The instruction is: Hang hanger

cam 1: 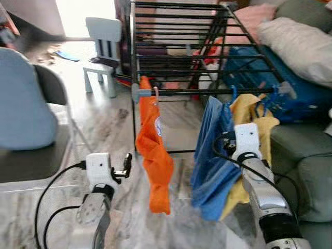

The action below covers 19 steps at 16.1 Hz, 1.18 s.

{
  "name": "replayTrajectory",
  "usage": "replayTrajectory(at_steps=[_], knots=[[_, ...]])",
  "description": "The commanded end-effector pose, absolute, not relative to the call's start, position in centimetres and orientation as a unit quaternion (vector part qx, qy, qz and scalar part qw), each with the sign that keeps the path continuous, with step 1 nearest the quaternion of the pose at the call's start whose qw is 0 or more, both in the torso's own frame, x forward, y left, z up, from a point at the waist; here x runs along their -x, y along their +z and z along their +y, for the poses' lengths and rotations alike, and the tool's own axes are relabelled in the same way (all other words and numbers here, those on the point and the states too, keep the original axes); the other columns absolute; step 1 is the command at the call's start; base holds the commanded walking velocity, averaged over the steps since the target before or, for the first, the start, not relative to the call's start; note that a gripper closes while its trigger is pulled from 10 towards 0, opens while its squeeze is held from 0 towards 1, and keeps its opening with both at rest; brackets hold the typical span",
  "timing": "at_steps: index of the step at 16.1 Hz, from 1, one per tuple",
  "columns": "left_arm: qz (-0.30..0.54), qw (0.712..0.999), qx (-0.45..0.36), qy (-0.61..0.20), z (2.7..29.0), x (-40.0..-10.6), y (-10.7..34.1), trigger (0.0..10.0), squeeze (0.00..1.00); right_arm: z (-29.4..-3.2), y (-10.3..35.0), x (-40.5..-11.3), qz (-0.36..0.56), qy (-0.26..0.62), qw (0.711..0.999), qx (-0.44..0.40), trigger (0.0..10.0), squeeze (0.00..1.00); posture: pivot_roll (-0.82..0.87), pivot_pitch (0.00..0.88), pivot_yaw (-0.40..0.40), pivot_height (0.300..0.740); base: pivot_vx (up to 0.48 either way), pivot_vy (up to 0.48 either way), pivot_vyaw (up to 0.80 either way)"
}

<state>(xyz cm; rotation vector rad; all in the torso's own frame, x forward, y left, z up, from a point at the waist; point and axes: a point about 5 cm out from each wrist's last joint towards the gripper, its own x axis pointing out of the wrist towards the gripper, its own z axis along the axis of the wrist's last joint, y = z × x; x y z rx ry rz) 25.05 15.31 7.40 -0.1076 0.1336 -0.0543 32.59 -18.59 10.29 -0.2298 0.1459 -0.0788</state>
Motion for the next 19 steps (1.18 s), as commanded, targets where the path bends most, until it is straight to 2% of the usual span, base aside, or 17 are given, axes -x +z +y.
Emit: replayTrajectory(at_steps=[1,5,10,13,16,19], knots=[[0.048,0.998,0.041,-0.025,15.6,-25.0,8.1,10.0,0.00,-19.6,10.9,-32.8,0.063,-0.072,0.990,0.105,10.0,0.00,-0.01,0.000,-0.023,0.740,0.000,0.000,0.00],[0.015,0.999,0.025,-0.020,15.9,-25.2,10.1,10.0,0.00,-20.7,10.8,-31.8,0.052,-0.116,0.987,0.098,10.0,0.00,-0.03,0.000,-0.008,0.740,0.000,0.000,-0.12],[0.026,0.998,0.001,-0.060,13.7,-25.5,10.0,10.0,0.00,-21.5,11.1,-30.8,0.041,-0.152,0.984,0.086,10.0,0.00,-0.09,0.000,0.068,0.740,0.000,0.000,-0.09],[0.030,0.997,-0.006,-0.075,13.3,-25.8,10.0,10.0,0.00,-22.2,10.6,-29.9,0.049,-0.166,0.981,0.087,10.0,0.00,-0.11,0.000,0.097,0.740,0.000,0.000,0.00],[0.027,0.996,-0.008,-0.084,13.3,-26.4,10.3,10.0,0.00,-22.1,10.5,-29.7,0.058,-0.164,0.981,0.086,10.0,0.00,-0.12,0.004,0.093,0.740,0.000,0.000,0.00],[0.033,0.996,0.010,-0.081,13.3,-26.1,10.1,10.0,0.00,-21.7,10.5,-29.8,0.060,-0.149,0.983,0.087,10.0,0.00,-0.12,0.007,0.078,0.740,0.250,0.000,-0.43]])
